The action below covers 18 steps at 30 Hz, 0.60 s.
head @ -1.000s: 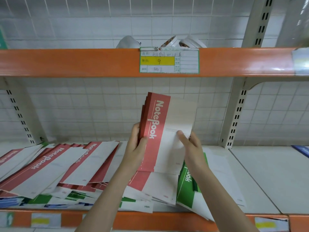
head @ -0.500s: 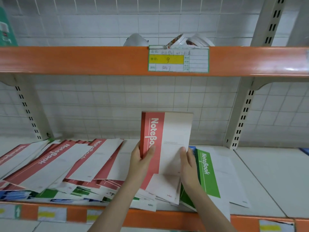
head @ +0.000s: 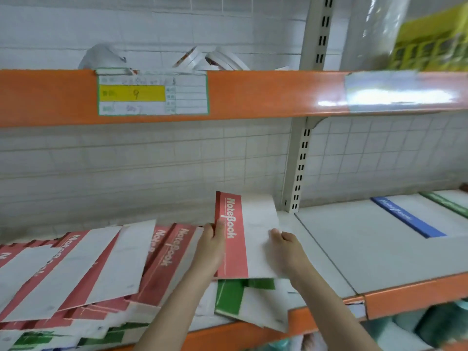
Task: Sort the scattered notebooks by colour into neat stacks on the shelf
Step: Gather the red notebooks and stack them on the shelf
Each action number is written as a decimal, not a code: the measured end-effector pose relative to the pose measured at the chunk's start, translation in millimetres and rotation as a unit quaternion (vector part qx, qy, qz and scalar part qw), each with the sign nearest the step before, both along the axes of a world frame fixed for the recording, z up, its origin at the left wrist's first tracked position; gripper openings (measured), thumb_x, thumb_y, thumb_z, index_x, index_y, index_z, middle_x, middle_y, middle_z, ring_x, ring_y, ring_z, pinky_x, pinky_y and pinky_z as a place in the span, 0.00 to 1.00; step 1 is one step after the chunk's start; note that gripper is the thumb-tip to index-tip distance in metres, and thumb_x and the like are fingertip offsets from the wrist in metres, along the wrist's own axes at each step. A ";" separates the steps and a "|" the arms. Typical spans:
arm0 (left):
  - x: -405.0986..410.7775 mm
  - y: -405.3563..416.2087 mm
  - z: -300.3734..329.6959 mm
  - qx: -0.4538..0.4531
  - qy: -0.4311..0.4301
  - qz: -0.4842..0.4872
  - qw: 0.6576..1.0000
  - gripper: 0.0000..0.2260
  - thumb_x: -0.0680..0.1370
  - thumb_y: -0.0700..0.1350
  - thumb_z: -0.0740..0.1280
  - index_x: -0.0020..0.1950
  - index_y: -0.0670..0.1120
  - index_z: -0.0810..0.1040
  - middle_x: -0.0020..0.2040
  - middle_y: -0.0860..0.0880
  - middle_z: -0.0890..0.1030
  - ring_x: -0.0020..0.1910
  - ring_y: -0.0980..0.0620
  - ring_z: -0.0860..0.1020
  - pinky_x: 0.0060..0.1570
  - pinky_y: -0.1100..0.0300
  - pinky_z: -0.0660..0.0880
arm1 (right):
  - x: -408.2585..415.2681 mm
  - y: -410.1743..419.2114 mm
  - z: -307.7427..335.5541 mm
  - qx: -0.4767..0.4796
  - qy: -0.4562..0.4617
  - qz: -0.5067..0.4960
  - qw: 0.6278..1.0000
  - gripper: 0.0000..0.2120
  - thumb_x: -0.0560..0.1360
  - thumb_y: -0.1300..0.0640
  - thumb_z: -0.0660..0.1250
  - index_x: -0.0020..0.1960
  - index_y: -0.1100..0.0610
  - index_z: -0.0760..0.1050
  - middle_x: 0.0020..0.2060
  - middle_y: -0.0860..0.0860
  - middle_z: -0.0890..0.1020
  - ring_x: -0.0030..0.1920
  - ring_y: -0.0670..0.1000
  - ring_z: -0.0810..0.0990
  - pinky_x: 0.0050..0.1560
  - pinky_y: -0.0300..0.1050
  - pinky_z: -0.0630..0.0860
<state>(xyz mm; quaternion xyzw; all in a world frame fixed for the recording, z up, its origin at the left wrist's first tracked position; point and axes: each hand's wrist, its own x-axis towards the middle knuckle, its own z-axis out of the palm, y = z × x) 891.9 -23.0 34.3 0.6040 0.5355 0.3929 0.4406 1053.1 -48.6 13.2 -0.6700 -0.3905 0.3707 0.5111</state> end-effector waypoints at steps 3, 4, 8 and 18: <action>47.3 1.1 -2.8 -0.045 -0.013 -0.040 0.998 0.16 0.83 0.53 0.50 0.54 0.46 0.73 0.50 0.45 0.81 0.47 0.47 0.81 0.51 0.51 0.78 | 42.7 -17.1 -4.7 -0.035 0.036 -0.059 0.997 0.16 0.80 0.53 0.55 0.37 0.61 0.68 0.34 0.54 0.70 0.37 0.54 0.69 0.37 0.43 0.63; 63.9 0.4 -3.6 -0.055 -0.011 -0.051 0.997 0.15 0.83 0.51 0.51 0.52 0.46 0.74 0.48 0.44 0.82 0.45 0.47 0.81 0.48 0.52 0.78 | 58.4 -25.3 -4.5 -0.041 0.031 -0.079 0.996 0.16 0.80 0.53 0.55 0.38 0.61 0.68 0.35 0.54 0.70 0.38 0.54 0.69 0.37 0.44 0.63; 135.7 -15.8 -2.3 -0.084 -0.006 -0.125 0.989 0.14 0.84 0.50 0.50 0.44 0.51 0.72 0.44 0.48 0.81 0.41 0.51 0.80 0.37 0.59 0.75 | 122.7 -66.7 2.8 -0.050 -0.034 -0.151 0.987 0.14 0.81 0.52 0.54 0.44 0.60 0.68 0.39 0.55 0.72 0.42 0.55 0.71 0.34 0.42 0.65; 313.6 -103.3 -1.4 -0.126 -0.013 -0.322 0.938 0.16 0.83 0.50 0.54 0.53 0.42 0.77 0.46 0.42 0.83 0.43 0.45 0.83 0.43 0.57 0.77 | 275.2 -204.0 12.6 -0.060 -0.058 -0.288 0.954 0.12 0.81 0.56 0.55 0.39 0.56 0.69 0.38 0.53 0.73 0.46 0.52 0.72 0.42 0.40 0.65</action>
